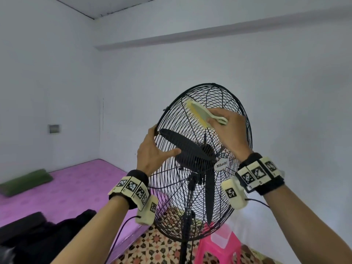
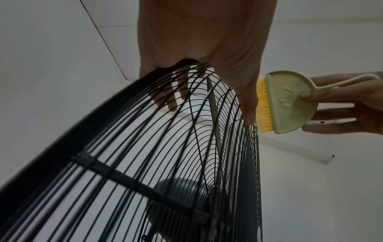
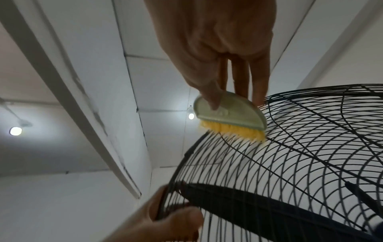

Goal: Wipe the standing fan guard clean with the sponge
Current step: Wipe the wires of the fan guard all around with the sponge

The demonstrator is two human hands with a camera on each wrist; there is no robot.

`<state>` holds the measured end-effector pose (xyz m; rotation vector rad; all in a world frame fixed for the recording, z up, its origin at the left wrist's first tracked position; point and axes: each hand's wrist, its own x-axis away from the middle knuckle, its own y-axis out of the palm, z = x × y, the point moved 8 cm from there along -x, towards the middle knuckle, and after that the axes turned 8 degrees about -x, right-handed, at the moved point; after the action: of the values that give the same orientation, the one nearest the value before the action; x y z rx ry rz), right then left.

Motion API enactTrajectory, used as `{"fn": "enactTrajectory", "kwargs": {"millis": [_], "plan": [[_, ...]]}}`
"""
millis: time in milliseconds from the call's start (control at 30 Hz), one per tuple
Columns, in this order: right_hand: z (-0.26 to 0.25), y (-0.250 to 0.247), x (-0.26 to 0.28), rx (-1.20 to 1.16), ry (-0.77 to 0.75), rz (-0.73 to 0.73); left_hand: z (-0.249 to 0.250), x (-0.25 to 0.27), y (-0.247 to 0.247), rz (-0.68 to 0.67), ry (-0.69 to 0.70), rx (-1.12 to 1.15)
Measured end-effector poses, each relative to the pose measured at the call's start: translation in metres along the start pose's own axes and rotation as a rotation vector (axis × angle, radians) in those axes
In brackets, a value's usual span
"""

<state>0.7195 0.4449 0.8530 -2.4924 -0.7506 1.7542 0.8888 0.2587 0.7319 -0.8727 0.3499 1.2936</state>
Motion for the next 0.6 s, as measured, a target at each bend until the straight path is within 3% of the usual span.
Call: {"fn": "enactTrajectory", "kwargs": {"millis": [100, 267, 600], "plan": [[0.003, 0.0, -0.004, -0.022, 0.074, -0.088, 0.0, 0.001, -0.001, -0.002, -0.01, -0.006], [-0.002, 0.022, 0.002, 0.067, 0.152, -0.408, -0.001, 0.001, -0.002, -0.005, -0.015, -0.016], [-0.01, 0.004, -0.014, 0.188, -0.054, -0.248, 0.001, 0.001, -0.002, -0.001, -0.007, -0.027]]}}
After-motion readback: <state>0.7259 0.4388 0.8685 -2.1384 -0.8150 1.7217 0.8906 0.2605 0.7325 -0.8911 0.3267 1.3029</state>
